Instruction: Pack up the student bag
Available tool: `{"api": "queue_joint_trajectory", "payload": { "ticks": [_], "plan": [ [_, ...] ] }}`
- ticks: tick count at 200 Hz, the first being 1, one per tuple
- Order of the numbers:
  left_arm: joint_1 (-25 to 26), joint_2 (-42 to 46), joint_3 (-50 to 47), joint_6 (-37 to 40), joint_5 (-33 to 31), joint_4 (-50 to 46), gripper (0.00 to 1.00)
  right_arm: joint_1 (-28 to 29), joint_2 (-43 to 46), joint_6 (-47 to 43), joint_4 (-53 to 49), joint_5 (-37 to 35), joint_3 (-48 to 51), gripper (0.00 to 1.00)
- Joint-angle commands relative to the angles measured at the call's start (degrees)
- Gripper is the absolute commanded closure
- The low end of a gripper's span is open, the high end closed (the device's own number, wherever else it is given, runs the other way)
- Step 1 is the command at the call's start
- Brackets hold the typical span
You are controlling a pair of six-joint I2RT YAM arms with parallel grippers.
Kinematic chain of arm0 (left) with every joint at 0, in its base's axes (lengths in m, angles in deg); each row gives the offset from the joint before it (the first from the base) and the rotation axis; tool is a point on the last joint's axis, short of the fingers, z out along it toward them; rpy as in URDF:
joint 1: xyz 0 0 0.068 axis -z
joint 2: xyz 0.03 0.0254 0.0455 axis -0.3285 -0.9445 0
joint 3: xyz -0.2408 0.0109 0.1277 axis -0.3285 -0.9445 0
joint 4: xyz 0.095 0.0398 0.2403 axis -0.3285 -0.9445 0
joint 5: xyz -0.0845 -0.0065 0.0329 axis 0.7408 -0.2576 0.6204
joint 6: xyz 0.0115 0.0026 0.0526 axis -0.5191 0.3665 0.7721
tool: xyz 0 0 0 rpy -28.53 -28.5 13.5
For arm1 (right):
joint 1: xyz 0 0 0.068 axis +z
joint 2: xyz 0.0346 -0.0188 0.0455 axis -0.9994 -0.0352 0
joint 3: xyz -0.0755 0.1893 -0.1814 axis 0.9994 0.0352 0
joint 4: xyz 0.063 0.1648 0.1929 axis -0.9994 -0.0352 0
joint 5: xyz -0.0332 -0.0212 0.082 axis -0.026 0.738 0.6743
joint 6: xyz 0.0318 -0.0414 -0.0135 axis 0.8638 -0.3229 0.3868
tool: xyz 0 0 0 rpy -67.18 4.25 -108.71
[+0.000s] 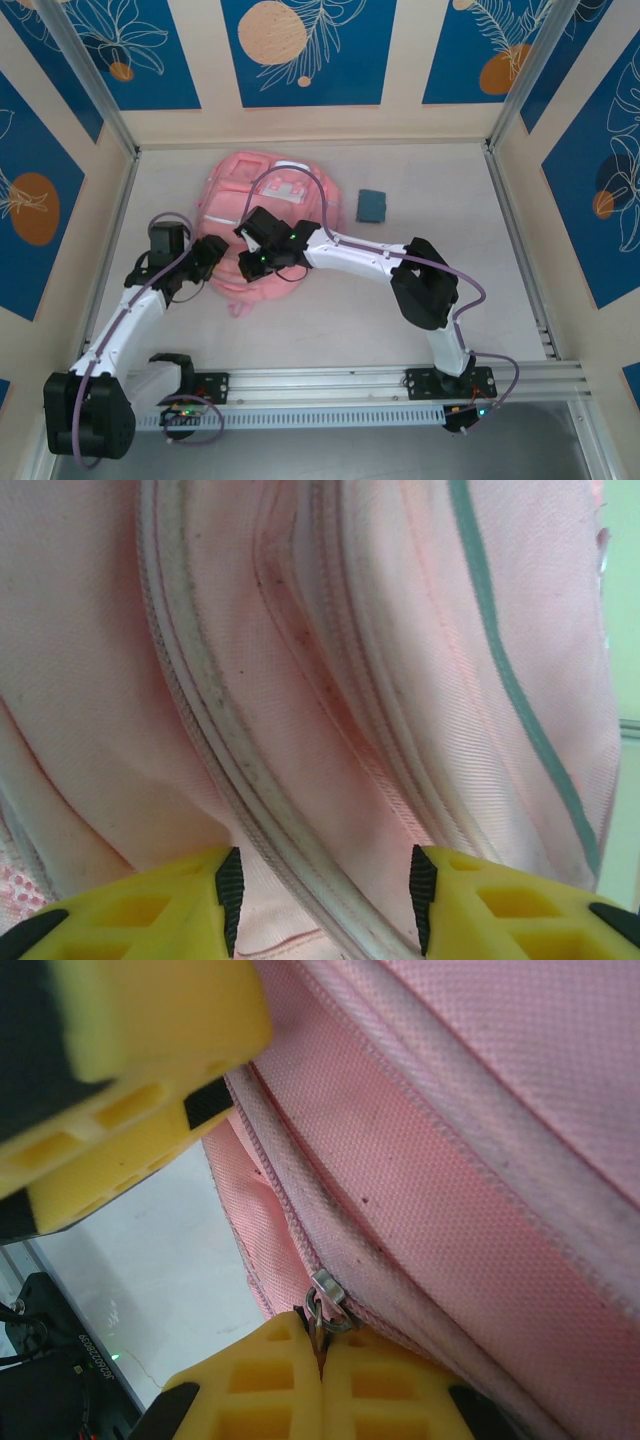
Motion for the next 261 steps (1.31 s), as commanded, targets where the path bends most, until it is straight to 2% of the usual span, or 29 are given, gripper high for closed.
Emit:
{"api": "queue_joint_trajectory", "payload": {
  "ticks": [1, 31, 50, 74, 123, 145, 184, 261],
  "plan": [
    [-0.5, -1.2, -0.9, -1.1, 1.4, 2.9, 0.56, 0.8, 3.0, -0.8, 0.3, 1.2, -0.1, 1.00],
    [-0.5, -2.8, -1.4, -1.2, 1.2, 4.3, 0.65, 1.1, 4.2, -0.9, -0.1, 0.5, 1.4, 1.00],
    [-0.5, -3.3, -1.2, -0.4, 0.0, 4.2, 0.75, 1.3, 5.4, -1.1, -0.8, -1.5, 2.8, 1.00],
    [-0.5, -3.2, -0.9, 1.4, -2.2, 3.2, 0.85, 1.2, 7.4, -1.0, -3.3, -7.9, 5.5, 1.00],
    [-0.6, -2.1, -0.7, 3.5, -4.7, 1.7, 0.97, 0.7, 12.7, -1.3, -7.9, -20.0, 12.9, 1.00],
    [-0.6, -1.2, -0.2, 4.4, -5.2, 0.2, 1.00, -0.8, 13.8, -1.4, -9.4, -24.8, 15.2, 1.00],
    [-0.6, 0.8, 1.0, 6.8, -5.9, -3.2, 1.00, -4.8, 14.2, -2.8, -10.1, -28.2, 16.1, 1.00],
    [-0.7, 3.4, 2.6, 14.5, -6.3, -12.1, 1.00, -16.4, 11.2, -7.6, -6.0, -21.9, 13.7, 1.00]
  ]
}}
